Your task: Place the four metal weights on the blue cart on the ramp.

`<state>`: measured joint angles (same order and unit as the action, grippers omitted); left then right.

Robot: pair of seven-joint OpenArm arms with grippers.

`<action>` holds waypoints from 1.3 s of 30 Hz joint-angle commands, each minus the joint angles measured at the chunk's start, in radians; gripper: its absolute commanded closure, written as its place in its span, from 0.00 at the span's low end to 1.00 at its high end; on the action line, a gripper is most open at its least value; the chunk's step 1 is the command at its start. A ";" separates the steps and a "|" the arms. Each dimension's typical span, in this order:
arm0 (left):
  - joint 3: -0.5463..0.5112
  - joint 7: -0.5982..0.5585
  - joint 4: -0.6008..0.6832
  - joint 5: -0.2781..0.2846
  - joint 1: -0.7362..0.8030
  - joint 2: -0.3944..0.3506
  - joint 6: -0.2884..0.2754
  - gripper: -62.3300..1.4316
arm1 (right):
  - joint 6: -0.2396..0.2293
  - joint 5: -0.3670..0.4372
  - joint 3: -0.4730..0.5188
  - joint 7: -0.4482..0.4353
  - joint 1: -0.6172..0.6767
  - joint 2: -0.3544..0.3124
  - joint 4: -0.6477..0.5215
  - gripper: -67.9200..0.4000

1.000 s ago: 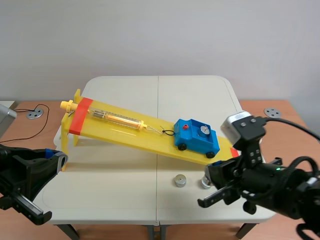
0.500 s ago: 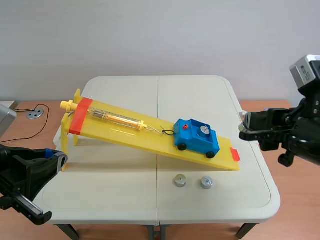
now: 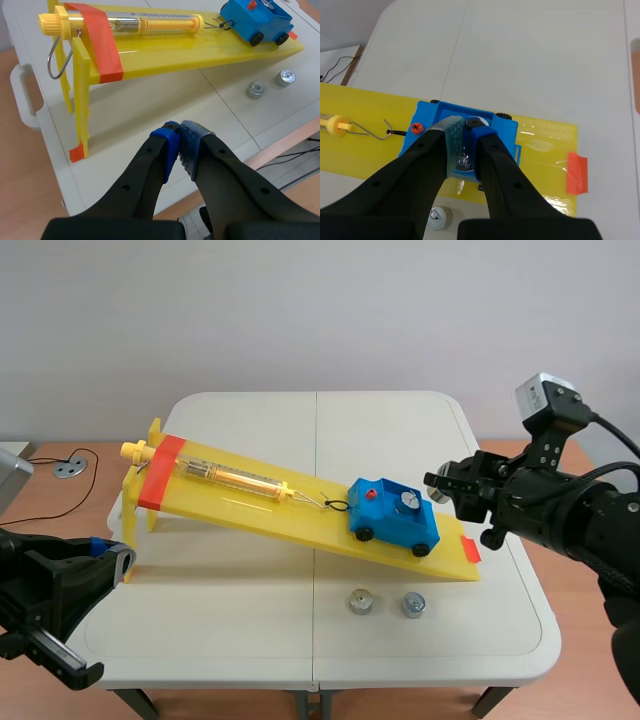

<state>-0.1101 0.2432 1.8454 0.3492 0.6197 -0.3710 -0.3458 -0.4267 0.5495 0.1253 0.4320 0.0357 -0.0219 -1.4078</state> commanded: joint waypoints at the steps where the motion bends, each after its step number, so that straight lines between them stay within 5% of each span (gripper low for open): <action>1: -0.012 -0.089 0.068 0.074 -0.008 0.008 -0.043 0.93 | -0.039 0.068 -0.034 -0.124 -0.109 -0.013 -0.050 0.98; 24: -0.012 -0.089 0.068 0.074 -0.008 0.008 -0.043 0.93 | -0.068 0.034 -0.048 -0.144 -0.193 0.044 0.132 0.98; 28: -0.012 -0.089 0.068 0.074 -0.008 0.008 -0.043 0.93 | -0.069 0.031 -0.048 -0.146 -0.194 0.043 0.132 0.84; 31: -0.012 -0.089 0.068 0.074 -0.008 0.008 -0.043 0.93 | -0.115 0.031 -0.044 -0.146 -0.193 0.040 0.130 0.73; 39: -0.012 -0.089 0.068 0.074 -0.022 0.008 -0.043 0.93 | -0.306 0.063 0.032 -0.146 -0.143 -0.008 0.037 0.65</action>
<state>-0.1101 0.2432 1.8454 0.3492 0.6170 -0.3710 -0.3458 -0.5976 0.5247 0.1287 0.4248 -0.0402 0.0196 -1.2247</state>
